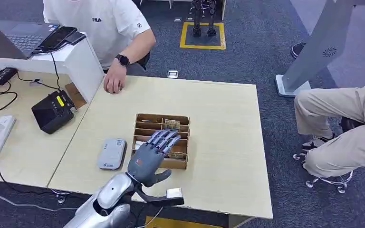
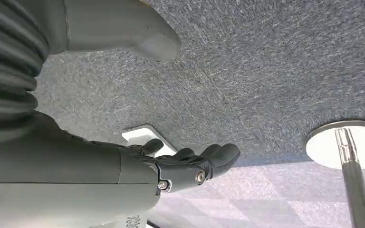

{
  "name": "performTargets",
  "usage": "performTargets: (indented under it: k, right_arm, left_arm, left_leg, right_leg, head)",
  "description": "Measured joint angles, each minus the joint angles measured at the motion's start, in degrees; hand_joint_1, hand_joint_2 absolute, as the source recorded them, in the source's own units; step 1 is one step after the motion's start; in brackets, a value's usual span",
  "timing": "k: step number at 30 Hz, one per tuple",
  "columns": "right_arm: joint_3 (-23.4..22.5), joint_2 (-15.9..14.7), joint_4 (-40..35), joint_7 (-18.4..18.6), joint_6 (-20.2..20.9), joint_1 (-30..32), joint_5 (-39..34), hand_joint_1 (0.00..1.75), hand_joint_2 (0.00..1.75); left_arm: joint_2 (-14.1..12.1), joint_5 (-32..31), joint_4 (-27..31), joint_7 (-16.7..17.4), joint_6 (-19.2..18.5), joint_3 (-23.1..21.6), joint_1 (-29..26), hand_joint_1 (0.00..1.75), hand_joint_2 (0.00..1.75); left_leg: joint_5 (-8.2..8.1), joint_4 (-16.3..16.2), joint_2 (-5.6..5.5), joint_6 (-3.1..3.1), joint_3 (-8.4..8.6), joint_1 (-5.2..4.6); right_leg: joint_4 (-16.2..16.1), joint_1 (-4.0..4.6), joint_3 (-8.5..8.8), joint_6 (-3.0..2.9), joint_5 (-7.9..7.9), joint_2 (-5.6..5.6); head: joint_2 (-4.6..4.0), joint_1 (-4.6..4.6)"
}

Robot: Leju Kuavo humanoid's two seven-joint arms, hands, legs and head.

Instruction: Pass the card to the sensor for recognition and then transmit it.

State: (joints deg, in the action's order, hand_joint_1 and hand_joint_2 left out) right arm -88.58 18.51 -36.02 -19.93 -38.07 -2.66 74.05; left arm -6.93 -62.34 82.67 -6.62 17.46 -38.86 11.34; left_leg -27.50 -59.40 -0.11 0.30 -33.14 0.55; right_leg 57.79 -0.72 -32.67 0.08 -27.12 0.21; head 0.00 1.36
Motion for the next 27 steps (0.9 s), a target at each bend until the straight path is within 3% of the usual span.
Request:
performTargets:
  k: [8,27]
  right_arm:
    - [0.02,0.0,0.0,-0.33,0.0,-0.02,-0.33,0.0,1.75]
    - [0.02,0.07,0.09,-1.18,0.0,-0.06,-0.26,0.0,1.75]
  left_arm:
    - [0.02,0.98,3.06,-0.85,-1.25,-0.66,-0.46,0.0,1.75]
    - [0.09,0.3,2.86,0.46,-3.52,-1.9,-0.23,0.0,1.75]
  left_leg:
    - [0.0,0.0,0.0,0.0,0.0,0.0]
    - [0.0,0.0,0.0,0.0,0.0,0.0]
  right_leg:
    - [0.0,0.0,0.0,0.0,0.0,0.0]
    - [0.0,0.0,-0.02,0.0,0.0,0.0]
  head:
    - [0.0,0.0]
    - [0.0,0.0]
